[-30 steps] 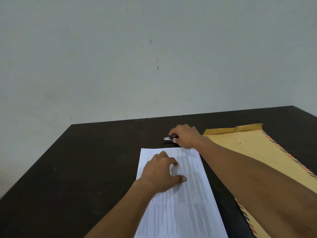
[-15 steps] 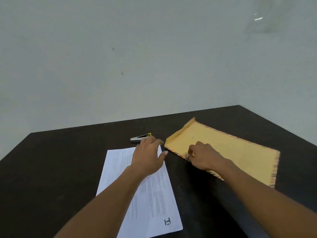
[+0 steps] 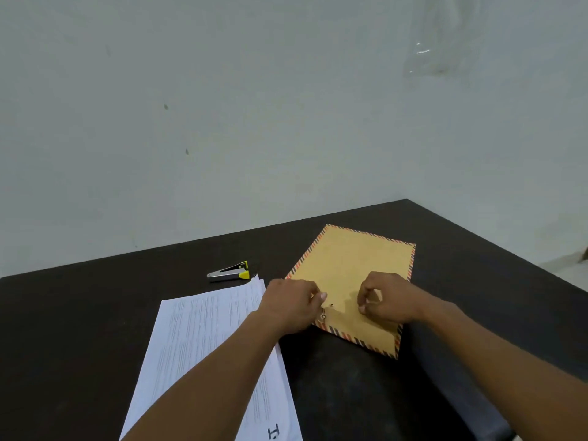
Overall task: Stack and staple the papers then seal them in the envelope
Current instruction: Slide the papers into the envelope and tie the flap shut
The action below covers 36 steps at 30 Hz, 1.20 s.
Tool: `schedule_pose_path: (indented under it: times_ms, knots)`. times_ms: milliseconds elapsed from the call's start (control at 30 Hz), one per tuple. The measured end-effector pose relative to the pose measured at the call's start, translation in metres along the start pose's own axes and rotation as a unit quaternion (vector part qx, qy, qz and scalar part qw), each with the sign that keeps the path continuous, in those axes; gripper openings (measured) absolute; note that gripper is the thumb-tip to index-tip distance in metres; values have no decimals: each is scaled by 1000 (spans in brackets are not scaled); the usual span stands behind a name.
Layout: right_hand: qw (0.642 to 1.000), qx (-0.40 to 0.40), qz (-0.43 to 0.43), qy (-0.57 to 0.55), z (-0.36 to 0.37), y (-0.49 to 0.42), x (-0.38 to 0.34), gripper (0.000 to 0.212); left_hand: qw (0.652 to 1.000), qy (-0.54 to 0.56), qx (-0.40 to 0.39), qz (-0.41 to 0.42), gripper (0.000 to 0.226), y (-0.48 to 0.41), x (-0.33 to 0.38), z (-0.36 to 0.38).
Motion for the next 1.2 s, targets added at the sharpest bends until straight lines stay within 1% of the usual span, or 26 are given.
schedule_pose_path:
  times_ms: [100,133,200,267,300,367,433,467,533,700,933,1033,1067,1133,1200]
  knots:
    - [1000,10,10,6,4,-7,-2,38,999,34,-25,-16,47,6,8,-3]
    - [1000,16,13,14,5,-11,-5,41,998,52,-32,-9,45,8,11,-5]
    - [999,22,23,27,7,-19,-10,41,993,103,-54,11,39,13,22,-8]
    - [999,6,29,35,10,-23,-17,42,986,147,-75,32,33,17,29,-8]
    - [999,-5,29,32,11,-24,-20,44,985,150,-75,39,32,18,30,-7]
    - [999,-19,17,24,15,-23,-25,47,992,110,-54,35,32,20,24,-4]
    - [999,-24,7,32,21,-22,-28,50,997,59,-45,7,36,25,11,1]
    - [999,-20,6,45,25,-21,-28,51,997,56,-48,-8,39,28,5,3]
    - [998,-5,16,65,36,-18,-28,53,996,73,-53,-23,43,32,-4,7]
    - [997,17,38,65,57,-10,-28,53,995,87,-45,-20,48,39,-5,13]
    - [997,7,60,57,40,0,-22,54,994,99,-45,10,50,43,5,15]
    - [995,-7,84,61,32,8,-26,56,994,112,-9,11,46,47,8,14]
    - [994,8,89,63,28,12,-30,54,994,108,12,9,45,50,7,10]
    - [994,73,71,46,18,19,-45,47,995,83,62,-5,41,59,0,2]
    - [992,122,9,-16,9,26,-73,34,992,57,105,-39,37,73,-12,-7]
Point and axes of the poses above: each hand's wrist, its own y-axis away from the middle knuckle, its own z-axis out of the palm, x = y × z, the point moved 1 cm from there along -y, towards the middle knuckle, and after that the axes turned 14 degrees about z, right-handed, at the moved point
